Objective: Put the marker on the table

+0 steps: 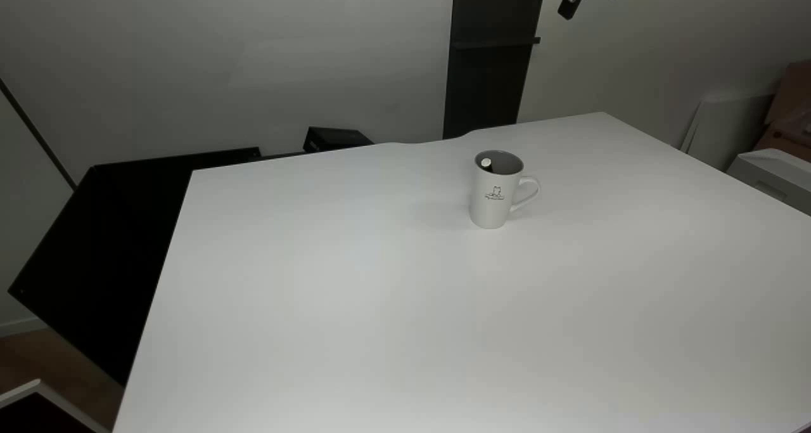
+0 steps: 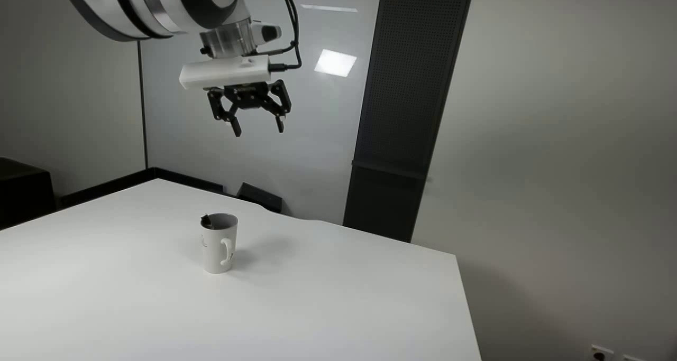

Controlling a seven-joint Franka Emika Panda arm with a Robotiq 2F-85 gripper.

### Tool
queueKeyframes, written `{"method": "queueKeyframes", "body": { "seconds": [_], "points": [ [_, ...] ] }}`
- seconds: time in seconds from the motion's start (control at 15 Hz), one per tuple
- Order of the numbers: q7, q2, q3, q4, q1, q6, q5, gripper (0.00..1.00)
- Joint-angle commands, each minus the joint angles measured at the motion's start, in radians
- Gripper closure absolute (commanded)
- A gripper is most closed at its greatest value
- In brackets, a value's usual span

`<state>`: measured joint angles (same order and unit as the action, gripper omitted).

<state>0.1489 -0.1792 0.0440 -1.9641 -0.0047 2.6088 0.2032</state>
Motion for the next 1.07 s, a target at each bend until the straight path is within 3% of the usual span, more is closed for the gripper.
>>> {"method": "queueKeyframes", "body": {
  "seconds": [0.0, 1.0],
  "points": [
    [-0.057, -0.025, -0.009, 0.007, 0.030, 0.037, 0.057, 0.00],
    [-0.017, -0.062, -0.062, 0.001, 0.062, 0.020, 0.015, 0.00]
  ]
}}
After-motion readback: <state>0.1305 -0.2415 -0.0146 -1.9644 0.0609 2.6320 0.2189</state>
